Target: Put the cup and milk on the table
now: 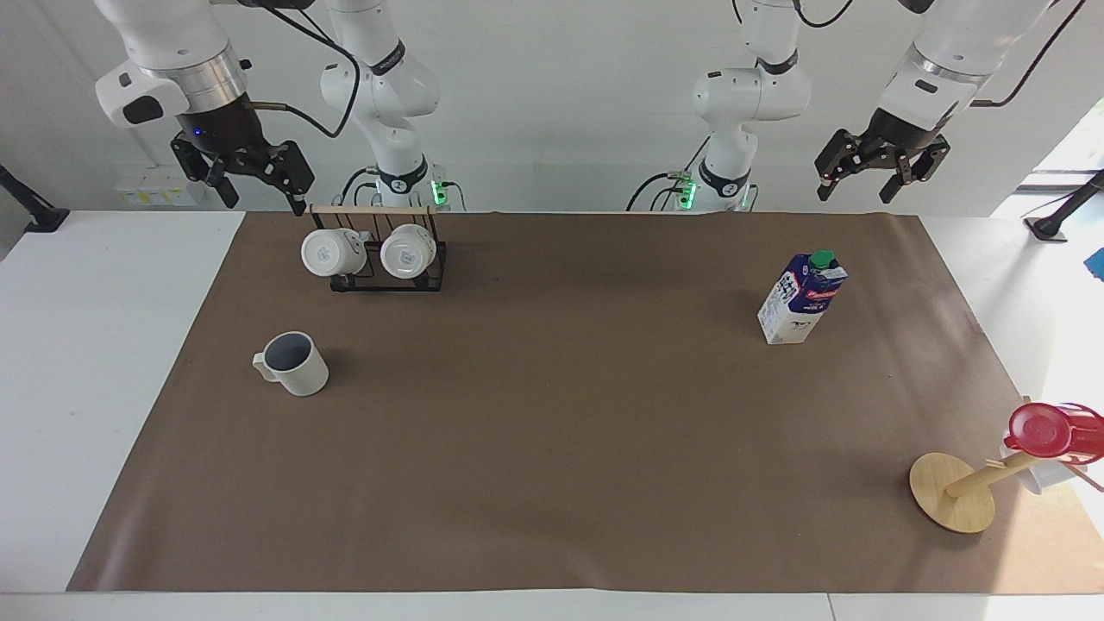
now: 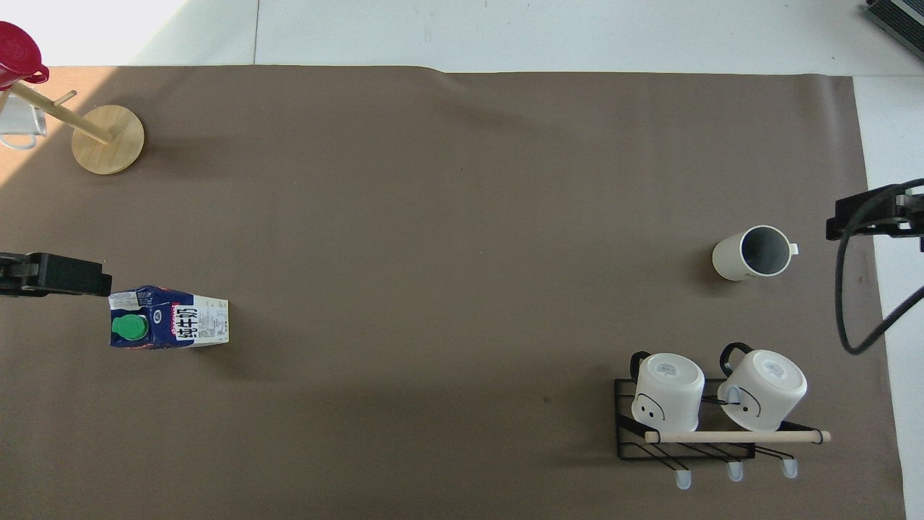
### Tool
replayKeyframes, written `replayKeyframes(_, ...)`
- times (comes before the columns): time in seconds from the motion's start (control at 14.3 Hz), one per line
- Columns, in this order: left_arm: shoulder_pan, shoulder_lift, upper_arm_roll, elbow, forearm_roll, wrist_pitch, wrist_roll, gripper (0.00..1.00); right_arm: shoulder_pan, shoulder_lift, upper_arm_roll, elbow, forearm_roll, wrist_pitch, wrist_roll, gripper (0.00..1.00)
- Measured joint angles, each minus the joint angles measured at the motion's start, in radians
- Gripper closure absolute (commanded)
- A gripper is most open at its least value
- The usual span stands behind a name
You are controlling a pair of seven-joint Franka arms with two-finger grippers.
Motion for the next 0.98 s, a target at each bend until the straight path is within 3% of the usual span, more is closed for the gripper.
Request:
replayKeyframes(0.63, 0.000, 0.000, 0.001, 0.000, 0.000, 0.000, -0.001, 0.00, 0.005, 0.000, 0.001, 0.000, 0.000, 0.000, 0.000, 0.00)
replayKeyframes(0.98, 0.000, 0.000, -0.001, 0.000, 0.000, 0.000, -0.001, 0.00, 0.002, 0.002, 0.001, -0.016, 0.000, 0.062, 0.000, 0.00)
